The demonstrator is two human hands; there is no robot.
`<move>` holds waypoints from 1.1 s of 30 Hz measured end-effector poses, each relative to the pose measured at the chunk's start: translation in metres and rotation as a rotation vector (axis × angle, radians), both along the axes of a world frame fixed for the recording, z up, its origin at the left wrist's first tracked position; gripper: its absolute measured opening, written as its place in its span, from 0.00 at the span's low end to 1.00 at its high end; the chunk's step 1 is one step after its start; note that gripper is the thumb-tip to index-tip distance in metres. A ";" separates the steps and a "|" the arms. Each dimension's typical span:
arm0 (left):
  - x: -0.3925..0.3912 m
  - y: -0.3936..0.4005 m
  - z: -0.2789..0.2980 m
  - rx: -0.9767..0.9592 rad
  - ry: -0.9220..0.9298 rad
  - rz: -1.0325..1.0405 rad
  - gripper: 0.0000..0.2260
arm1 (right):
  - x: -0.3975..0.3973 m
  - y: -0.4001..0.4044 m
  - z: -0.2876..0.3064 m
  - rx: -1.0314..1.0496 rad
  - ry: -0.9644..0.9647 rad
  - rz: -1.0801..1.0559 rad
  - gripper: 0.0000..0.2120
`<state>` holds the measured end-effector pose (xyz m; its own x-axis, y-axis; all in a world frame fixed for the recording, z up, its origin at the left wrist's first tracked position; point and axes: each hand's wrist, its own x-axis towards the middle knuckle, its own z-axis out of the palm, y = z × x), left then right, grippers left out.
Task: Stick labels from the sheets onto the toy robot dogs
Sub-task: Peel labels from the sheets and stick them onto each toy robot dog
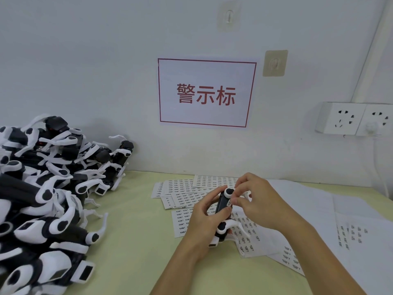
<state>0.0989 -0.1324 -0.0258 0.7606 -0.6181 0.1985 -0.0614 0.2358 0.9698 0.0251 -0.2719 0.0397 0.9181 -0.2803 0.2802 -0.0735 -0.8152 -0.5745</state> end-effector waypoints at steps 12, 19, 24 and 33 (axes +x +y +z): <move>-0.001 0.000 0.001 -0.017 0.006 0.010 0.18 | 0.001 0.000 -0.003 -0.013 -0.012 -0.008 0.09; 0.000 0.000 0.000 -0.031 0.017 0.005 0.17 | 0.003 0.003 -0.004 -0.023 -0.031 -0.028 0.09; 0.001 -0.001 0.000 -0.054 0.031 -0.007 0.18 | 0.002 0.006 -0.004 -0.036 -0.058 -0.036 0.07; 0.001 -0.001 -0.002 -0.083 0.059 -0.023 0.17 | 0.002 0.013 -0.002 -0.080 -0.075 -0.074 0.06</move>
